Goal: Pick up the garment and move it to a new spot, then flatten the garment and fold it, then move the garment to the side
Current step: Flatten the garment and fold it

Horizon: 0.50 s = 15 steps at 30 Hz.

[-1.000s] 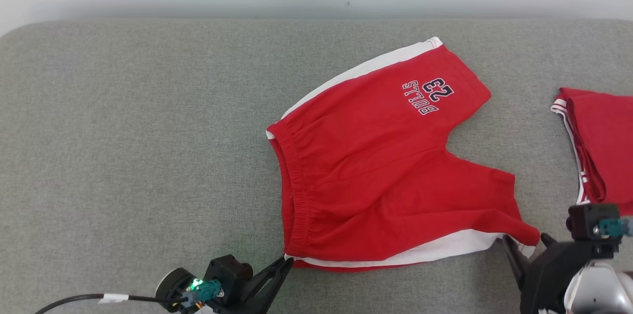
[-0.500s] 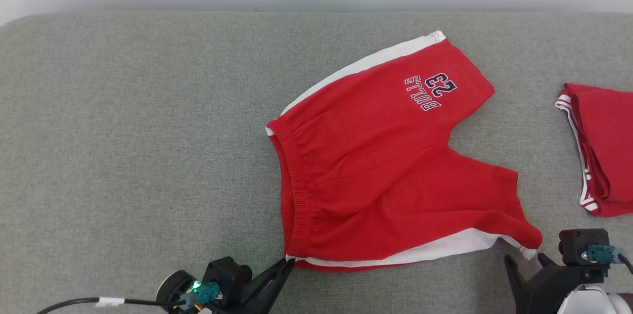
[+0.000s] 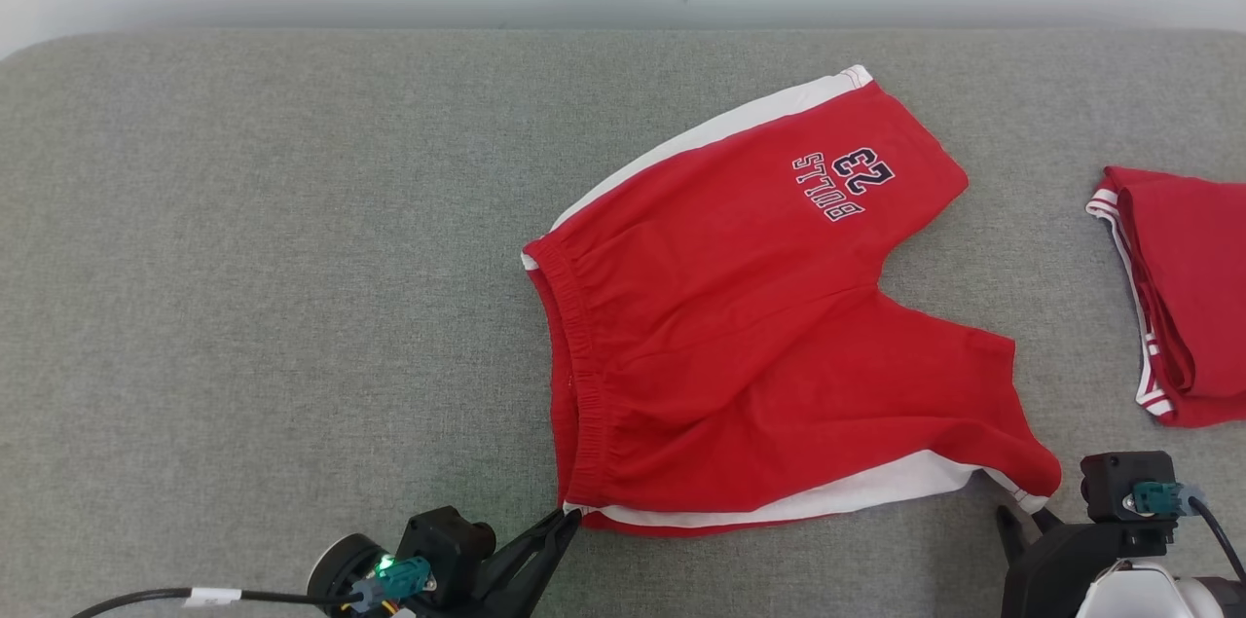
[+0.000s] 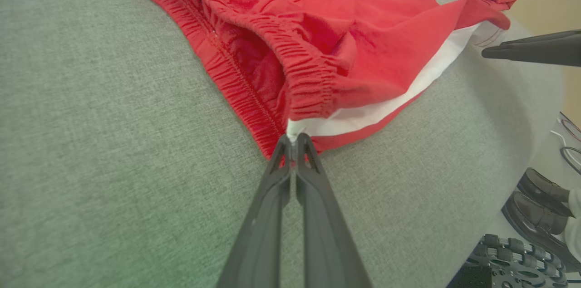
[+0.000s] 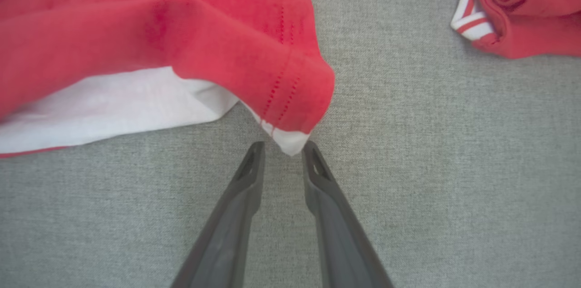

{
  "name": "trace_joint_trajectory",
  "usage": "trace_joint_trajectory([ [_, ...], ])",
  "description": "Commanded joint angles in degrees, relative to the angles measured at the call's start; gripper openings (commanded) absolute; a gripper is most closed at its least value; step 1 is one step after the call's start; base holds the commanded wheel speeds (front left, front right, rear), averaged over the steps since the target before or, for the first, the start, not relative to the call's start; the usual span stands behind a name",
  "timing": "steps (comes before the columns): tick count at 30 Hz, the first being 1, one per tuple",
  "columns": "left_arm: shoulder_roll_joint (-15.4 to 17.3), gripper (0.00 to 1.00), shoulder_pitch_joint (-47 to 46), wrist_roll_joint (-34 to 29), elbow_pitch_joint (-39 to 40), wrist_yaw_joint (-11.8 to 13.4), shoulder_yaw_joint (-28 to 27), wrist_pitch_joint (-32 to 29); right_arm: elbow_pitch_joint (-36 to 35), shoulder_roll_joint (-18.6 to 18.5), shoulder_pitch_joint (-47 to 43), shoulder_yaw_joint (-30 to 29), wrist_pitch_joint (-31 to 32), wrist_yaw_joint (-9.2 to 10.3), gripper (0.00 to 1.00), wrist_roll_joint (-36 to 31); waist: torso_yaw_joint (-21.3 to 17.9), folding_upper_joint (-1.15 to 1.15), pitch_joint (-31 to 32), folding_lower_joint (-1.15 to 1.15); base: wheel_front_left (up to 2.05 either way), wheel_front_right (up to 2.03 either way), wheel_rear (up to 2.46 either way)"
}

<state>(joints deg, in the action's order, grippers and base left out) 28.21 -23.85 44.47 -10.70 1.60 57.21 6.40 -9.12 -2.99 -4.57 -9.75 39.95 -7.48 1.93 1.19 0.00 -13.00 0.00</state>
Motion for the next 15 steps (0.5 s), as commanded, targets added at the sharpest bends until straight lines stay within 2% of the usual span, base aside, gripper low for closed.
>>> trace_joint_trajectory([
  [1, 0.1, 0.00, 0.3, 0.2, 0.2, 0.3, 0.1, 0.0, 0.2, 0.2, 0.6, -0.1, -0.2, -0.03, 0.42, -0.2, 0.0, 0.00, 0.0, 0.00, 0.00, 0.00, 0.00],
  [3, 0.1, 0.00, 0.2, 0.2, 0.3, 0.3, 0.1, -0.1, 0.6, 0.2, 0.9, 0.1, 0.0, -0.03, 0.19, 0.2, -0.1, 0.00, 0.0, 0.00, 0.00, 0.00, 0.00],
  [5, 0.1, 0.00, 0.0, 0.2, 0.4, 0.3, 0.1, 0.0, 0.8, 0.2, 1.0, 0.3, -0.1, -0.03, 0.09, 0.4, -0.1, 0.00, 0.0, 0.00, 0.00, 0.00, 0.00],
  [6, 0.1, 0.00, -0.2, 0.2, 0.5, 0.3, 0.0, 0.2, 0.9, 0.2, 1.0, 0.4, -0.3, -0.03, 0.00, 0.6, -0.1, 0.00, 0.0, 0.00, 0.00, 0.00, 0.00],
  [10, 0.2, 0.00, -0.3, 0.5, 1.1, 0.3, -0.7, 1.4, -0.2, 0.2, 1.1, 0.4, -0.8, -0.03, 0.00, 1.9, 0.0, 0.00, 0.2, 0.00, 0.00, 0.00, 0.00],
  [15, 0.6, 0.00, 0.9, 4.2, 6.2, 0.1, -5.6, 5.9, -7.3, 0.2, -0.3, 0.3, 0.5, -0.03, 0.00, 11.4, 0.1, 0.00, 0.9, 0.00, 0.00, 0.00, 0.00],
])
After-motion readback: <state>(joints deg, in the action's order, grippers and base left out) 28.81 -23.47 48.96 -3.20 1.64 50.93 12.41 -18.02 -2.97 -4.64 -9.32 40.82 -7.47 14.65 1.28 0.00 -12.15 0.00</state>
